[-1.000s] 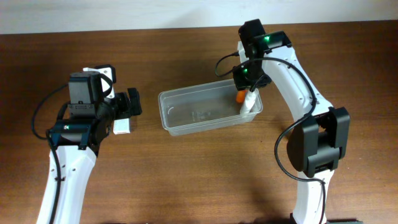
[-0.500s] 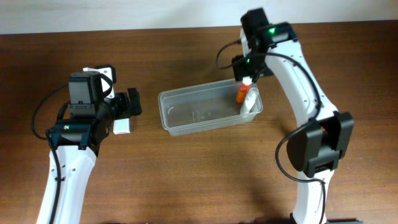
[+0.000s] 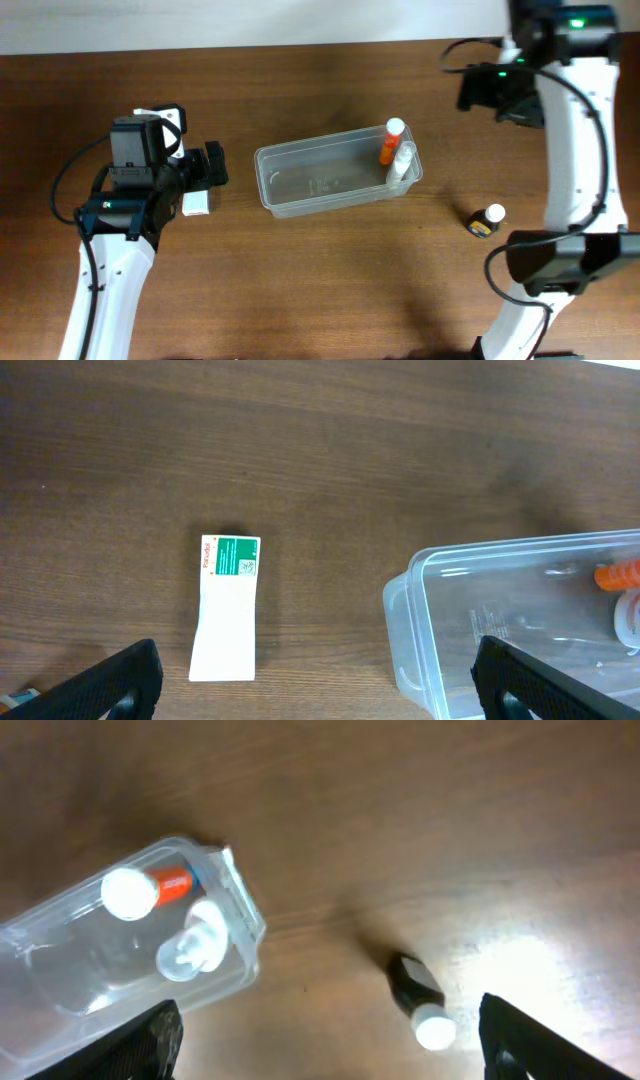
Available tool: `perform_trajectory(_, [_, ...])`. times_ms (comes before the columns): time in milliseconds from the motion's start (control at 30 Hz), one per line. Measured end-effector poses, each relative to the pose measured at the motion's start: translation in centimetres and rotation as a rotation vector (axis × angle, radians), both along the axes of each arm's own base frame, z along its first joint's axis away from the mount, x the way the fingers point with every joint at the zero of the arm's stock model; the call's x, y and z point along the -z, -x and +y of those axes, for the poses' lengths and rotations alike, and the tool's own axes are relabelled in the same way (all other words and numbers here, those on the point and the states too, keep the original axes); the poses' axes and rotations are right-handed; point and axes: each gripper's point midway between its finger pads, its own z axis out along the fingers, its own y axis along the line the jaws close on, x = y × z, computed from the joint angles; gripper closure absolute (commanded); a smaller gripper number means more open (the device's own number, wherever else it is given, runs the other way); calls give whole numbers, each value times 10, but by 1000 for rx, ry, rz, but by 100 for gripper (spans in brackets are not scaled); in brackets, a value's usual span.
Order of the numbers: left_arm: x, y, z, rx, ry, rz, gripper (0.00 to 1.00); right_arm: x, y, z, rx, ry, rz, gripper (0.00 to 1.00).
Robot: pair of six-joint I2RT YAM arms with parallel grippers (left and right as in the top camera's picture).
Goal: Pack container
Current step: 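Grasp the small brown bottle with the right gripper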
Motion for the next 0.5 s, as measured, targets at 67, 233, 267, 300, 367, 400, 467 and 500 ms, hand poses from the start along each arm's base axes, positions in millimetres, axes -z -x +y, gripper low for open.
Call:
perform_trajectory(67, [0,0,1,-5,-5,2,0,0,7,-3,13,-26,10,11])
perform_trajectory(233, [1,1,5,-18,-19,6,0,2,50,4,12,-64,70,10])
perform_trajectory(267, [1,1,5,-20,-22,5,0,3,66,4,16,-63,86,9])
perform_trajectory(300, [1,1,5,-21,-22,5,0,3,75,3,22,-54,94,4])
perform_trajectory(367, [0,0,6,-23,-24,4,0,8,99,0,44,-31,124,1])
perform_trajectory(400, [1,1,6,-23,-25,4,0,11,109,-3,51,-20,128,1])
perform_trajectory(467, [1,1,6,-25,-27,4,0,19,117,-6,64,-9,133,1])
perform_trajectory(500, [0,1,6,-25,-27,4,0,26,119,-10,74,-5,135,1])
